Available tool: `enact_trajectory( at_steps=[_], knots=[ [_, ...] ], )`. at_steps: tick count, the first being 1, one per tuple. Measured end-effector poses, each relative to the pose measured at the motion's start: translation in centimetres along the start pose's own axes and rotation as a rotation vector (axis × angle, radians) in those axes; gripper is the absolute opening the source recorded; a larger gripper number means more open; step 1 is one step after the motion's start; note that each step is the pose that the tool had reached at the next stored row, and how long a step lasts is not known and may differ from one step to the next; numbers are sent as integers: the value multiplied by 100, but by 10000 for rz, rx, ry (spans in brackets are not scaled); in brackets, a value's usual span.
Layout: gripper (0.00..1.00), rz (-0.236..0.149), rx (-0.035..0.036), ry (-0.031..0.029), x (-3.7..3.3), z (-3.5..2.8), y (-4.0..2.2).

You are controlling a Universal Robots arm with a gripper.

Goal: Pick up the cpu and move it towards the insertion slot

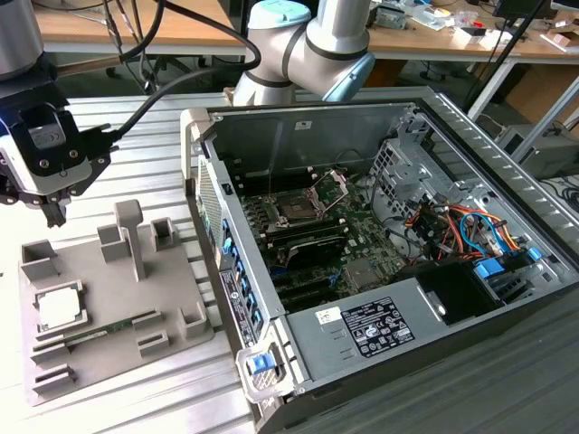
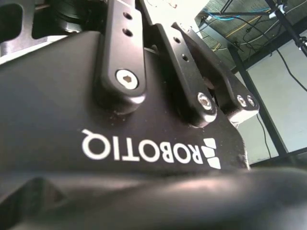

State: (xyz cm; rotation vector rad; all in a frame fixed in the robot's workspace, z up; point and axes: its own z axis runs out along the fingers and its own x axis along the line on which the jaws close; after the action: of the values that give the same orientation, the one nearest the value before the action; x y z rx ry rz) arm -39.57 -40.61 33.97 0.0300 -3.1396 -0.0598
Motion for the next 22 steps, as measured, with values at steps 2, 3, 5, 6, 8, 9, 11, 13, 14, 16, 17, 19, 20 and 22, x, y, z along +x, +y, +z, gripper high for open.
enact_trajectory(
  at_steps=[2,3,5,6,8,9,11,13,14,16,17,19,20,22],
  knots=[
    [11,0,0,0,1,5,0],
    [11,0,0,0,2,8,0],
    [11,0,0,0,4,13,0],
    [11,0,0,-1,6,17,-1],
    [11,0,-1,0,10,23,-2],
    [11,0,0,1,11,25,-3],
    [11,0,0,0,13,31,-3],
    [11,0,0,0,15,36,-4],
    [11,0,0,0,17,40,-5],
    [11,0,0,0,21,48,-5],
    [11,-1,0,0,23,51,-6],
    [11,0,0,0,27,61,-7],
    [11,0,0,0,28,63,-7],
    [11,0,0,0,29,68,-7]
  ],
)
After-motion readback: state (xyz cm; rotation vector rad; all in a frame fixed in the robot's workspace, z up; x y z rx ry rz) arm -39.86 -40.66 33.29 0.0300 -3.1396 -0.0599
